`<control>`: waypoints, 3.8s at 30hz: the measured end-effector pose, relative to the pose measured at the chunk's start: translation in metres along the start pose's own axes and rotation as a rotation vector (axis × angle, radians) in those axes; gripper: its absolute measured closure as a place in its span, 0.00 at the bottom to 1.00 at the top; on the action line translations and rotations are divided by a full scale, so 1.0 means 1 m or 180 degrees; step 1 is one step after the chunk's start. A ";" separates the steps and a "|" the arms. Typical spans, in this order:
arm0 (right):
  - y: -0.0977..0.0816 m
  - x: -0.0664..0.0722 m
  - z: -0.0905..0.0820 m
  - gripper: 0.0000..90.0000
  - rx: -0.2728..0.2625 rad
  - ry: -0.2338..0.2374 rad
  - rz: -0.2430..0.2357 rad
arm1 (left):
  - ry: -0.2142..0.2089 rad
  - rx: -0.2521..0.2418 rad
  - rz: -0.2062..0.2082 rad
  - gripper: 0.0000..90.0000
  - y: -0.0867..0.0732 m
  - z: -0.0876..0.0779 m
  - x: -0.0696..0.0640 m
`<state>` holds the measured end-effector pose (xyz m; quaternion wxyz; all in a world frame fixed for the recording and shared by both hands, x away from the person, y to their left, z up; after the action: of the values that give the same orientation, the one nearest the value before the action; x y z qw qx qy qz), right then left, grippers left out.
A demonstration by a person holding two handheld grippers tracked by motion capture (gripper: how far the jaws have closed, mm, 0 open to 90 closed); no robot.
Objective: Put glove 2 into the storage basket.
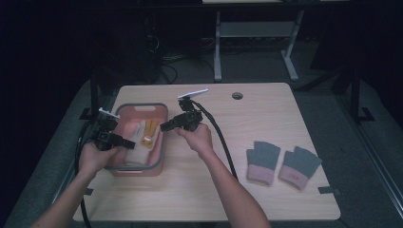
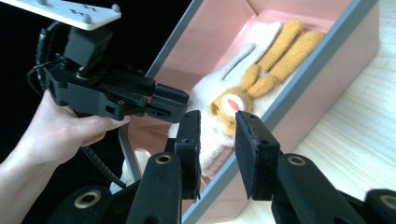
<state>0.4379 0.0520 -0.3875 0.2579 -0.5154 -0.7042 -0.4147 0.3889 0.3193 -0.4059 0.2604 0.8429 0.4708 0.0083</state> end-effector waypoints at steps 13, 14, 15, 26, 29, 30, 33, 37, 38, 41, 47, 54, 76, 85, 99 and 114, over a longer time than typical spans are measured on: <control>-0.006 -0.004 -0.012 0.76 -0.0014 0.0018 -0.0005 | -0.0085 -0.0191 -0.0024 0.76 0.003 -0.011 -0.002; -0.006 -0.004 -0.014 0.76 -0.0015 0.0029 0.0005 | -0.0094 -0.0221 -0.0035 0.76 0.004 -0.013 -0.002; -0.006 -0.004 -0.016 0.76 -0.0020 0.0030 0.0003 | -0.0116 -0.0271 -0.0048 0.76 0.005 -0.015 -0.003; -0.007 -0.007 -0.042 0.75 -0.0084 0.0025 -0.0007 | -0.0367 -0.0565 0.0029 0.73 0.010 -0.028 -0.018; -0.008 -0.011 -0.050 0.75 -0.0123 0.0036 -0.0002 | -0.0386 -0.0582 0.0069 0.72 0.012 -0.027 -0.022; -0.009 -0.013 -0.053 0.75 -0.0131 0.0033 -0.0001 | -0.0400 -0.0594 0.0079 0.72 0.013 -0.027 -0.024; -0.011 -0.018 -0.061 0.74 -0.0153 0.0029 0.0023 | -0.0487 -0.0629 0.0093 0.69 0.016 -0.025 -0.030; -0.016 -0.024 -0.073 0.73 -0.0174 0.0001 0.0036 | -0.0553 -0.0654 0.0154 0.67 0.022 -0.023 -0.041; -0.018 -0.026 -0.075 0.73 -0.0177 0.0006 0.0047 | -0.0558 -0.0653 0.0188 0.67 0.024 -0.023 -0.045; -0.023 -0.030 -0.085 0.72 -0.0196 -0.0002 0.0057 | -0.0574 -0.0660 0.0258 0.65 0.030 -0.021 -0.056; -0.028 -0.038 -0.101 0.71 -0.0223 -0.0007 0.0068 | -0.0625 -0.0702 0.0352 0.62 0.038 -0.016 -0.075; -0.038 -0.047 -0.117 0.68 -0.0276 0.0014 0.0138 | -0.0731 -0.0715 0.0449 0.59 0.043 -0.008 -0.093; -0.073 -0.079 -0.162 0.63 -0.0430 -0.0053 0.0207 | -0.0953 -0.0758 0.0704 0.52 0.058 0.015 -0.148; -0.085 -0.096 -0.183 0.60 -0.0575 -0.0079 0.0312 | -0.0976 -0.0697 0.0789 0.50 0.061 0.026 -0.163; -0.096 -0.106 -0.197 0.59 -0.0602 -0.0203 0.0332 | -0.1045 -0.0785 0.0841 0.49 0.065 0.033 -0.174; -0.112 -0.119 -0.213 0.56 -0.0614 -0.0429 0.0320 | -0.1116 -0.0862 0.0926 0.48 0.070 0.046 -0.199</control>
<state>0.3586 -0.2042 -0.4063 0.1796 -0.5992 -0.6500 -0.4316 0.3448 0.1110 -0.3686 0.4445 0.8477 0.2869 -0.0375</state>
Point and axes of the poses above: each handheld gripper's, and its own axes: z roughly forward along the jaws, y roughly out of its top, x roughly to its left, the point moved 2 cm from there along z, roughly forward along the jaws, and after that the axes turned 13 degrees about z, right-handed, at the moved point
